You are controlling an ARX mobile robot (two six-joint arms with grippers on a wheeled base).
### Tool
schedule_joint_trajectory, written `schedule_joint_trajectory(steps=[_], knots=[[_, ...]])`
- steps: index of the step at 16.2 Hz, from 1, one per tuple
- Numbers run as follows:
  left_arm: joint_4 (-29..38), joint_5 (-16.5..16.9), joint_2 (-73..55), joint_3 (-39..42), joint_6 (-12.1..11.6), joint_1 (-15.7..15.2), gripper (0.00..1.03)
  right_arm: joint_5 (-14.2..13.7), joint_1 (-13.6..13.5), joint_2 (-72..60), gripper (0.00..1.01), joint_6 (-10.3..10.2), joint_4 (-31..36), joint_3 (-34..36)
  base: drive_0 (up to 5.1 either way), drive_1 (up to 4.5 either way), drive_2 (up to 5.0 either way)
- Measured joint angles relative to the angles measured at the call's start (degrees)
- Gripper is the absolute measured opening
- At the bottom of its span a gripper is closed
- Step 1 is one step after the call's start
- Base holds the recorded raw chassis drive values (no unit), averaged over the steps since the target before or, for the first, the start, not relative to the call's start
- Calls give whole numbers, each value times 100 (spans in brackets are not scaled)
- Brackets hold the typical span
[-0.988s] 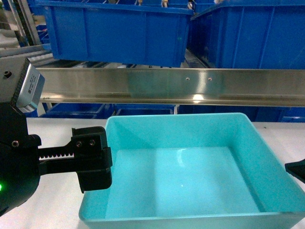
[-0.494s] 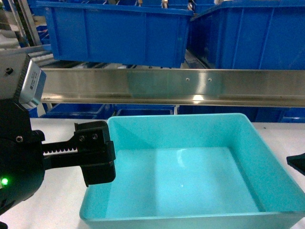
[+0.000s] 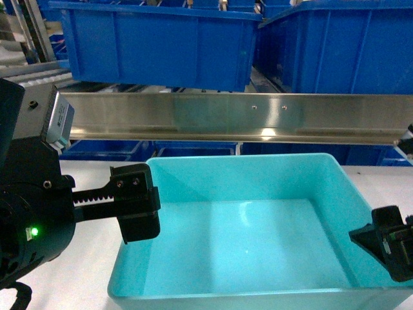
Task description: Organize blue bins on left shelf correctly
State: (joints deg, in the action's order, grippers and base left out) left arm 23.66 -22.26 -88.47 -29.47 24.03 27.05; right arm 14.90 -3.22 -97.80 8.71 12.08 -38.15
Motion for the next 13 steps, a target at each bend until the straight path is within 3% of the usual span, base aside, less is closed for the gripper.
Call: schedule_joint_trajectory(steps=[4, 8, 13], knots=[[-33, -24, -22, -103, 13, 103, 98, -94, 101, -149, 98, 20, 11, 79, 0, 0, 0], [-50, -92, -151, -20, 234, 107, 98, -166, -177, -44, 98, 39, -31, 254, 0, 0, 0], [-367, 133, -354, 70, 1156, 4, 98, -205, -203, -37, 98, 39, 22, 280, 0, 0, 0]])
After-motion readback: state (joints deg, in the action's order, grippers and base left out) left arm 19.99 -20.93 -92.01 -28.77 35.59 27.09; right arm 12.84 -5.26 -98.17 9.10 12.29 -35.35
